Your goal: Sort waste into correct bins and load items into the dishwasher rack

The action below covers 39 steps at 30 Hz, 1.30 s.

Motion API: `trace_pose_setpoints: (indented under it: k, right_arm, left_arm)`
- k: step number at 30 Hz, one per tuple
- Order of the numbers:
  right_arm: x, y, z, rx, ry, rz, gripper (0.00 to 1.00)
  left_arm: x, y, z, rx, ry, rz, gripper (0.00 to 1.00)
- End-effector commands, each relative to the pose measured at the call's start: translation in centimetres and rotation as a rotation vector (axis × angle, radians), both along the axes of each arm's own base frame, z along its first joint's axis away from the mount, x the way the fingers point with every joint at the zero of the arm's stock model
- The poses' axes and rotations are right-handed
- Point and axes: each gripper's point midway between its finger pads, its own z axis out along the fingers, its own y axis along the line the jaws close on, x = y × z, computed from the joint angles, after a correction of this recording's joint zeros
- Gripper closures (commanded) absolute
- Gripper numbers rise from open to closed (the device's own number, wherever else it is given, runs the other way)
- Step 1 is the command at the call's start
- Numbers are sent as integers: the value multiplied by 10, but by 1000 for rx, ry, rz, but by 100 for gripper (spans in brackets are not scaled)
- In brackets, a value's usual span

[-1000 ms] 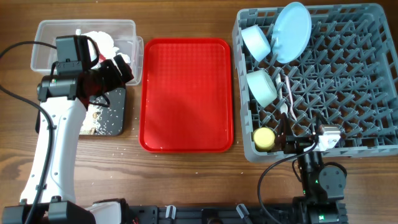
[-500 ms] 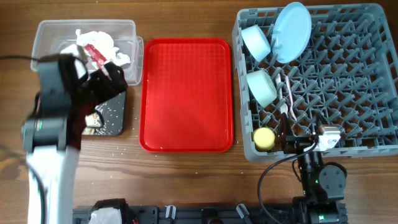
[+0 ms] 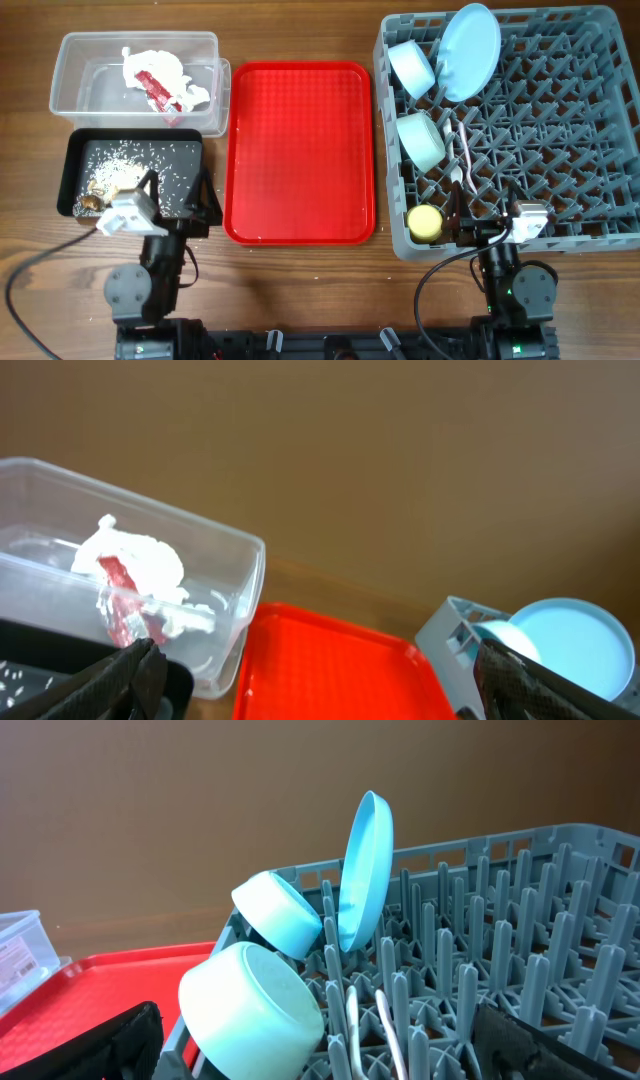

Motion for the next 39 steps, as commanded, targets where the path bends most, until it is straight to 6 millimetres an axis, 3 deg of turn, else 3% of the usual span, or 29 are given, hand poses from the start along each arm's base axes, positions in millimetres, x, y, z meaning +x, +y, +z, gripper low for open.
trace_pose_setpoints:
  k: [1,13,22,25,33,39]
  right_arm:
    - [0,2,-2,4,-2,13,0]
    - [0,2,-2,5,-2,13,0]
    - [0,2,-2,4,-2,13,0]
    - [0,2,-2,5,-1,13,0]
    - [0,2,-2,5,-2,13,0]
    - [0,2,-2,5,-2,13,0]
  left_arm:
    - [-5,4,-10,10,-36,26,0]
    - [-14,15,1,7,-128,94,0]
    - [-13,16,-9,7,-145,97,0]
    - [-11,16,-20,6,-101,97,0]
    - [-10,15,-71,3,108,92,0]
    - [-10,15,-71,1,105,89,0]
